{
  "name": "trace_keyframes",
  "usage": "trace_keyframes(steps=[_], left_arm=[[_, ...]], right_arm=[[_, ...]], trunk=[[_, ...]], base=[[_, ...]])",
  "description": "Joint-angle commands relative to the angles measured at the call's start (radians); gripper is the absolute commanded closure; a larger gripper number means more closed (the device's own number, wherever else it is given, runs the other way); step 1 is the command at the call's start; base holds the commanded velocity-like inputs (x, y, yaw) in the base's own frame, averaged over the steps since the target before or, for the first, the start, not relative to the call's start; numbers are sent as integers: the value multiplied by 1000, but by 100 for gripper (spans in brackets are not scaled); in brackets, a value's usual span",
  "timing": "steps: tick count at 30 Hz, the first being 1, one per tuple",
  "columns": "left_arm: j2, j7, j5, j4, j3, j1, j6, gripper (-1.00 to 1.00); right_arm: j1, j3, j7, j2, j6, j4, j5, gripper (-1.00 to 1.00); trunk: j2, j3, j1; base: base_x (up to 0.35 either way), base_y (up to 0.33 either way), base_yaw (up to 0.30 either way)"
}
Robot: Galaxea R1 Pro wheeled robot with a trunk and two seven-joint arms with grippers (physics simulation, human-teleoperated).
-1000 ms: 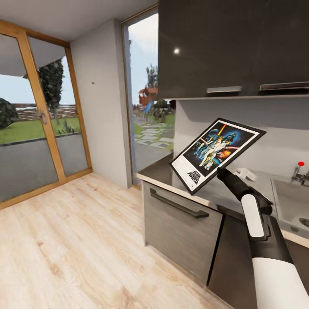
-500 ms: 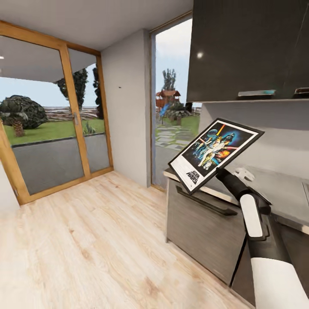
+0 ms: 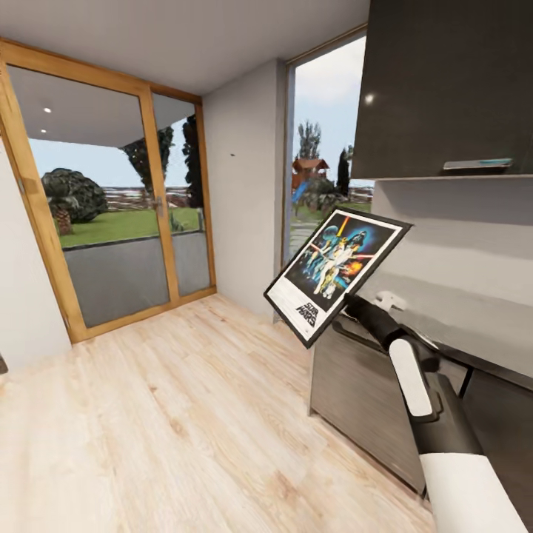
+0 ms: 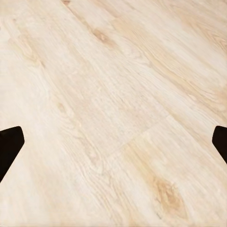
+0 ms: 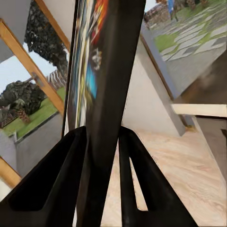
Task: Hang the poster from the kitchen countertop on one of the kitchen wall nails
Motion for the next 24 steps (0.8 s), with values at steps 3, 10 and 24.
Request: trace_keyframes(steps=[3,10,24], left_arm=[[0,0,-1,-1,1,0,-2,-100],[0,-3,2,-1,2,0,-3,-100],[1,-243,105,8,43,0,7,-100]], right_arm=[[6,19,28,-1,5,-1,-7,100],[135,38,287,-42,-30,1,108,100],[366,34,516,-70,-221,18,341,100]], trunk=[[-1,-1,0],[-1,-1,0],[-1,-1,0]], base=[[-13,18,10],[-3,4,2],[0,0,0]])
